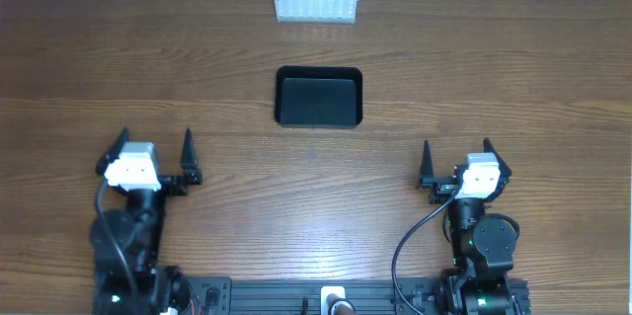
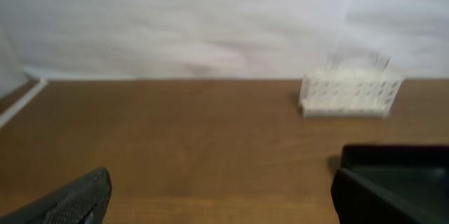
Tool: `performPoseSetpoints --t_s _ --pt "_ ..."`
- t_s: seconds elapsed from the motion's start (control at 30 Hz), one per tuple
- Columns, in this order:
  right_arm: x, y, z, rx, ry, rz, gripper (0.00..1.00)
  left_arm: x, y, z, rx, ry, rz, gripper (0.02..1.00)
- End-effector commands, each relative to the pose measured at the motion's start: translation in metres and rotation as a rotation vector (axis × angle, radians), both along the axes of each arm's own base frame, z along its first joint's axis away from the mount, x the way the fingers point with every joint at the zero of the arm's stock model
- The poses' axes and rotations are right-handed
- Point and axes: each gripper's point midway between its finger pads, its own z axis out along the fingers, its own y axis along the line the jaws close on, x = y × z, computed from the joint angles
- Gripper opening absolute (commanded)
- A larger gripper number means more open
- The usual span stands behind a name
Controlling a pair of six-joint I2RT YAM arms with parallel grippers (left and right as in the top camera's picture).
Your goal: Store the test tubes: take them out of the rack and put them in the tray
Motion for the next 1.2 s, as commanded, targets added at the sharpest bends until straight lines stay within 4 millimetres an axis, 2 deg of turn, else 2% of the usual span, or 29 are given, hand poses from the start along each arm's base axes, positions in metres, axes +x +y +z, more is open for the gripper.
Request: performPoseSetpoints --t_s 0.03,0.13,0.33,0.4,0.67,0.77,0.87,1.1,1.2 --pt "0.0 0.002 -0.002 -0.004 -0.001 0.012 0.991 0.01 -0.016 0.038 0.008 0.022 -0.088 0.996" --pt "0.0 0.002 -0.002 -0.004 -0.002 0.012 0.991 0.021 -0.032 0.051 0.004 0.083 -0.157 0.998" --pt "0.0 0.002 -0.002 -0.004 -0.001 0.012 0.991 0.044 -0.079 0.085 -0.01 0.17 -0.333 0.996" --pt "0.0 0.002 -0.002 -0.004 -0.001 0.012 0.991 0.054 -0.094 0.095 -0.099 0.221 -0.354 0.998" --pt "0.0 0.002 -0.002 -0.004 -0.001 0.012 0.993 0.097 -0.152 0.115 -0.11 0.287 -0.472 0.996" --pt "0.0 0.002 -0.002 -0.004 -0.001 0.012 0.993 0.116 -0.171 0.114 -0.155 0.33 -0.462 0.996" --pt "0.0 0.002 -0.002 -0.004 -0.001 0.012 0.991 0.139 -0.171 0.105 -0.255 0.401 -0.331 0.998" --pt "0.0 0.002 -0.002 -0.004 -0.001 0.012 0.991 0.18 -0.181 0.068 -0.17 0.578 -0.18 0.998" --pt "0.0 0.002 -0.002 -0.004 -0.001 0.012 0.993 0.199 -0.19 0.056 -0.153 0.625 -0.17 0.998"
